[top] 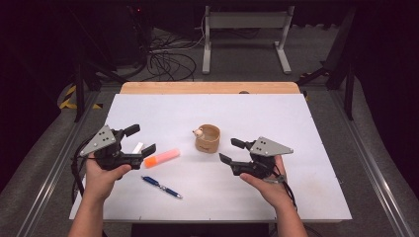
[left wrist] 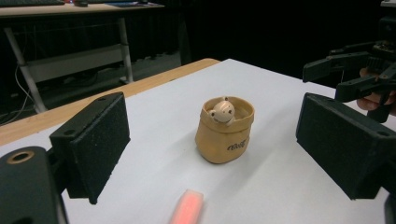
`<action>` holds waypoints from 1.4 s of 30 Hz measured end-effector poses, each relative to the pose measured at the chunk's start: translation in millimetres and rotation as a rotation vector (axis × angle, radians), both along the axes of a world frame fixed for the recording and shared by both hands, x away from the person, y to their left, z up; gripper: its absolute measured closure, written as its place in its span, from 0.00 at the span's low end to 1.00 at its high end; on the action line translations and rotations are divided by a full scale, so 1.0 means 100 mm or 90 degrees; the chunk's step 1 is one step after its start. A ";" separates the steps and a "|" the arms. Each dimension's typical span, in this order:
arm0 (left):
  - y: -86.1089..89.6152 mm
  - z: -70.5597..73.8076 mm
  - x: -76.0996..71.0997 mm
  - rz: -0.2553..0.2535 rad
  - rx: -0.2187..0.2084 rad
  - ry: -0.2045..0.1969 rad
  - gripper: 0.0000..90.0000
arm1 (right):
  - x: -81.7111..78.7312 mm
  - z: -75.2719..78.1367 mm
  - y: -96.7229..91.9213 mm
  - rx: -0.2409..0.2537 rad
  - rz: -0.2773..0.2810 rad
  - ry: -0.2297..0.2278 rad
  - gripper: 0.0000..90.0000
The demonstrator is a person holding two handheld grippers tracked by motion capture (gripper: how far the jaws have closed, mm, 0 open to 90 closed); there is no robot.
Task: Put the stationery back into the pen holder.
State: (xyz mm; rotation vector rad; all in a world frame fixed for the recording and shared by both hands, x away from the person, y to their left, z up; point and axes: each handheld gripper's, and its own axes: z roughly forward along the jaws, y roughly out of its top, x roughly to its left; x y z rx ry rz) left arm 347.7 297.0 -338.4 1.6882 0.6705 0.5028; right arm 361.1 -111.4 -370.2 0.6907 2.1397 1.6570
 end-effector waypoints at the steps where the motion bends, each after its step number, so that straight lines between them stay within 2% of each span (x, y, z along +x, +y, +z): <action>1: 0.00 0.00 0.00 0.000 0.001 0.000 0.12 | 0.00 -0.01 0.02 -0.003 0.007 0.004 0.43; 3: 0.01 0.00 0.00 -0.002 0.003 0.001 0.12 | 0.00 -0.02 0.05 -0.007 0.011 0.010 0.44; 7: 0.01 0.00 0.00 -0.005 0.005 0.003 0.12 | -0.02 -0.07 0.18 -0.021 0.042 0.037 0.52; 15: 0.04 0.00 0.00 -0.004 0.003 0.003 0.12 | -0.06 -0.15 0.43 -0.048 0.084 0.064 0.56; 32: 0.08 0.00 -0.02 -0.001 0.000 0.001 0.14 | -0.21 -0.31 0.93 -0.109 0.151 0.087 0.62; 42: 0.09 0.01 -0.02 -0.001 0.000 0.001 0.14 | -0.27 -0.38 1.10 -0.131 0.169 0.102 0.65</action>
